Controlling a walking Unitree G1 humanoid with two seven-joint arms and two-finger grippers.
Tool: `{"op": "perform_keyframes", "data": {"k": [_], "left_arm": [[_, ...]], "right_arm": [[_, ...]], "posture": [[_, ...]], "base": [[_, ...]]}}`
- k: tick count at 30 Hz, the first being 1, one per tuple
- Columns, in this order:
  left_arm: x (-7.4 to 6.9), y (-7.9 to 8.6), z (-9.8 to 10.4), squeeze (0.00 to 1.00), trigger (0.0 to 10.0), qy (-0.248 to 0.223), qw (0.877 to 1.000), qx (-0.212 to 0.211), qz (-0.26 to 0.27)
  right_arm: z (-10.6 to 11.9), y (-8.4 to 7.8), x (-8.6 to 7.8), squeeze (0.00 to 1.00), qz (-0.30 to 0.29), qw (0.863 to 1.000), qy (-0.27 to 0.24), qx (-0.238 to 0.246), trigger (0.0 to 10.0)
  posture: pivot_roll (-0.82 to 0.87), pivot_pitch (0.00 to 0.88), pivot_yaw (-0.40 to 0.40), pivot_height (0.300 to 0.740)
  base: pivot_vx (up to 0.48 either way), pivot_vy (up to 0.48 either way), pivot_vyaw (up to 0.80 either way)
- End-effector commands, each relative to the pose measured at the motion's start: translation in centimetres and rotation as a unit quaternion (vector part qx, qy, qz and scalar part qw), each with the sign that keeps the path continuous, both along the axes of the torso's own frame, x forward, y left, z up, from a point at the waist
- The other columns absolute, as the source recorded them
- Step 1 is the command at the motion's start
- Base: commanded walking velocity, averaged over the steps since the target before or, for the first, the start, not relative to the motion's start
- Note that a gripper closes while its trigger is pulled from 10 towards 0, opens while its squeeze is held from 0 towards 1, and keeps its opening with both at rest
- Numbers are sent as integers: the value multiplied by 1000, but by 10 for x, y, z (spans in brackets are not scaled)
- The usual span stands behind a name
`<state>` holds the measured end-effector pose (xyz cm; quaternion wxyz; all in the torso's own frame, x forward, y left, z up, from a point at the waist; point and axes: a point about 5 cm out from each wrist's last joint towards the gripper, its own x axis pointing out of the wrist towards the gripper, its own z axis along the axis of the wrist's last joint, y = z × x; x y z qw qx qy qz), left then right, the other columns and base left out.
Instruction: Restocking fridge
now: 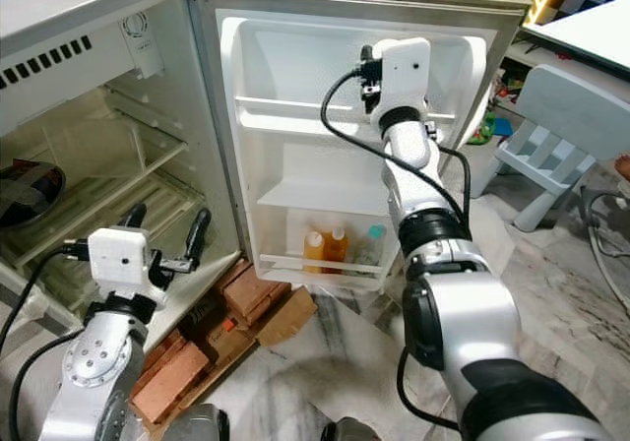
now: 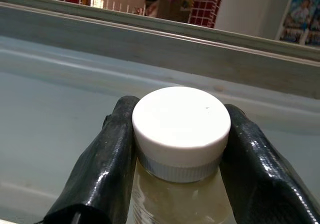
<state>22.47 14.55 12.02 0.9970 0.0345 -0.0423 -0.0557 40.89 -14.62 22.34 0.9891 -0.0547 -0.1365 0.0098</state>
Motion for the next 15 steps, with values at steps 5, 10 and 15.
{"op": "perform_keyframes", "data": {"k": [5,10,15], "left_arm": [[3,-3,5,0,10000,0,1000,8,-6],[5,-5,5,0,10000,0,1000,9,-10],[9,-6,5,0,10000,3,1000,13,-16]], "right_arm": [[-16,-16,2,0,-37,997,58,42,10000],[-9,-22,3,1000,-47,996,50,57,10000],[8,-26,5,1000,-47,997,21,49,10000]], "posture": [[225,52,-66,740],[219,41,-59,740],[206,28,-51,740]], "base": [[0,0,0],[0,0,0],[0,0,0]]}}
